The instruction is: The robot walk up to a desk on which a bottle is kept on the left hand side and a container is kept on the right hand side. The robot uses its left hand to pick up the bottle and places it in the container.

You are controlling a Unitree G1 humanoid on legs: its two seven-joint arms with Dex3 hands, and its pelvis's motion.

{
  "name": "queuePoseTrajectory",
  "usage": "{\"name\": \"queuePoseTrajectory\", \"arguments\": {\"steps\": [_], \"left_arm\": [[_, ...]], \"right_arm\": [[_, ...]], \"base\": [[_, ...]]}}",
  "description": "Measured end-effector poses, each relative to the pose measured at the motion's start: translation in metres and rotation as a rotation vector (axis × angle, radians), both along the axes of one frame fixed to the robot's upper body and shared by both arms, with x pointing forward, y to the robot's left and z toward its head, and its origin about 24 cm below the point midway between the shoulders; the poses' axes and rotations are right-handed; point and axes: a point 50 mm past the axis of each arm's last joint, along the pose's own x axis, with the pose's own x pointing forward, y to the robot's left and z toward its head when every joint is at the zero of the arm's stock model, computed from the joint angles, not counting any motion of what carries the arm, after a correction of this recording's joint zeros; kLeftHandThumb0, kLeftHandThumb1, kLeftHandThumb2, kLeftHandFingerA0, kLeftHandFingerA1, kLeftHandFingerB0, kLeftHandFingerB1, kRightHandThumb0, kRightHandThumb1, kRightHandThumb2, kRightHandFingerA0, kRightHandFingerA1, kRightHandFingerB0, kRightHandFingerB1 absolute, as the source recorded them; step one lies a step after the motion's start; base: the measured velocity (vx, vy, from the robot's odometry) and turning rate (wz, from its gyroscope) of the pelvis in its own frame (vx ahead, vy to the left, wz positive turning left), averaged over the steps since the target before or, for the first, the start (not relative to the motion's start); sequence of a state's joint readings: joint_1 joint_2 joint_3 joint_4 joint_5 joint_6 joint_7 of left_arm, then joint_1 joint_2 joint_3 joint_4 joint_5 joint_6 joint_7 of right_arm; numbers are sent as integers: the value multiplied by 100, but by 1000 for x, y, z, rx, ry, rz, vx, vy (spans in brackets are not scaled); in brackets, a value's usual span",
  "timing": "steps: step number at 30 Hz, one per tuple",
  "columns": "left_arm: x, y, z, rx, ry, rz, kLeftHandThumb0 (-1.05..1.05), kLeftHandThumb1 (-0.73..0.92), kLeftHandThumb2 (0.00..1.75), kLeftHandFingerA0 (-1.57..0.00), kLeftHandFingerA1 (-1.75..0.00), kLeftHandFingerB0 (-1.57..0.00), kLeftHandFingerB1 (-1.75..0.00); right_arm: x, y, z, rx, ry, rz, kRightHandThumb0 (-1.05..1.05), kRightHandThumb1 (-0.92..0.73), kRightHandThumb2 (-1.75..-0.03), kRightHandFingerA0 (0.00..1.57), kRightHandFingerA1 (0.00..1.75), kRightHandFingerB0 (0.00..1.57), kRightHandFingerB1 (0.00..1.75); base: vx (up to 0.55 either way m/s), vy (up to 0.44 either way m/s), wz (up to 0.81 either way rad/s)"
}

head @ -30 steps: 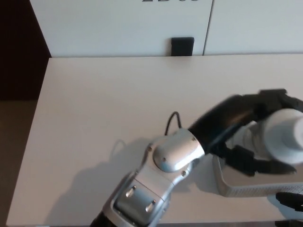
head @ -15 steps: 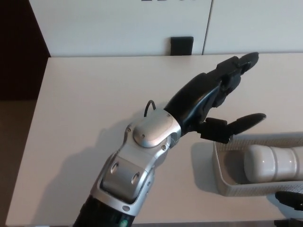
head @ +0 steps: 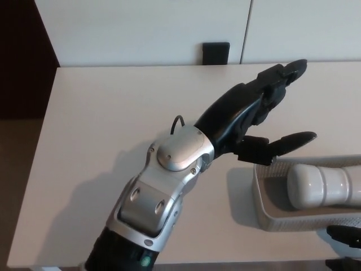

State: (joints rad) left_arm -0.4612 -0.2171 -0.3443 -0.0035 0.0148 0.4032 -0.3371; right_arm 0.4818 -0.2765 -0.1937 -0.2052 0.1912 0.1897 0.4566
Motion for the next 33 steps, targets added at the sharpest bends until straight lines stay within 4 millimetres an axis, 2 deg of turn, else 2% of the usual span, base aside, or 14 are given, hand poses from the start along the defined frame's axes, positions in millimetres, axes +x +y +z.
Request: {"name": "queuePoseTrajectory", "arguments": {"steps": [1,2,11,12,16,22,23,24,25,26,29,31,32,33], "left_arm": [[0,1,1,3,-6,-1,-87,64,60,0,0,0,0],[0,3,2,8,-16,-1,-92,55,91,0,0,0,0],[-6,47,24,12,-150,74,-75,47,85,-1,-14,-6,-19],[-7,60,27,12,-168,103,-77,48,86,-1,-15,-5,-13],[-10,103,27,22,-180,217,-75,52,87,-1,-24,-5,-20],[-26,176,-4,52,-50,422,-67,49,86,-1,-32,-5,-29],[-26,176,-4,52,-50,422,-65,64,59,-7,-30,-12,-26],[-30,184,-9,56,-29,448,-69,49,86,-1,-30,-7,-29],[-40,205,-22,68,30,510,-69,49,86,-1,-30,-7,-29],[-40,205,-22,68,30,510,-64,67,60,-6,-30,-10,-26],[-65,245,-48,88,156,632,-61,68,60,-7,-30,-13,-27],[-82,268,-63,104,233,704,-68,54,82,-6,-37,-9,-37],[-87,274,-68,111,258,725,-34,48,102,-1,-49,0,-47],[-96,284,-74,116,293,758,-34,48,102,-1,-49,0,-47]], "right_arm": [[1,0,0,0,-1,1,-45,-82,-64,26,41,23,36],[1,1,0,0,-2,2,-45,-83,-64,27,42,23,36],[-1,2,-2,1,8,4,-45,-81,-64,25,40,21,35],[-2,2,-2,2,11,4,-26,-66,-113,11,53,9,51],[-6,1,-4,2,24,0,-26,-67,-114,9,52,8,51],[-13,-2,-5,6,39,-14,-25,-67,-114,12,53,10,52],[-13,-2,-5,6,39,-14,-48,-83,-64,23,42,22,37],[-14,-3,-6,6,40,-16,-49,-82,-64,24,44,23,38],[-17,-4,-6,7,43,-22,-49,-82,-64,24,44,23,38],[-17,-4,-6,7,43,-22,-47,-82,-64,23,41,23,36],[-24,-7,-7,7,48,-32,-48,-81,-77,19,46,19,42],[-29,-11,-8,6,55,-44,-45,-84,-64,21,42,21,38],[-31,-12,-8,6,59,-48,-48,-81,-63,25,46,24,40],[-33,-14,-8,7,61,-56,-48,-81,-63,25,46,24,40]], "base": [[0,0,0],[0,0,0],[0,0,0],[0,0,0],[0,0,0],[0,0,0],[0,0,0],[0,0,0],[0,0,0],[0,0,0],[0,0,0],[0,0,0],[0,0,0],[0,0,0]]}}
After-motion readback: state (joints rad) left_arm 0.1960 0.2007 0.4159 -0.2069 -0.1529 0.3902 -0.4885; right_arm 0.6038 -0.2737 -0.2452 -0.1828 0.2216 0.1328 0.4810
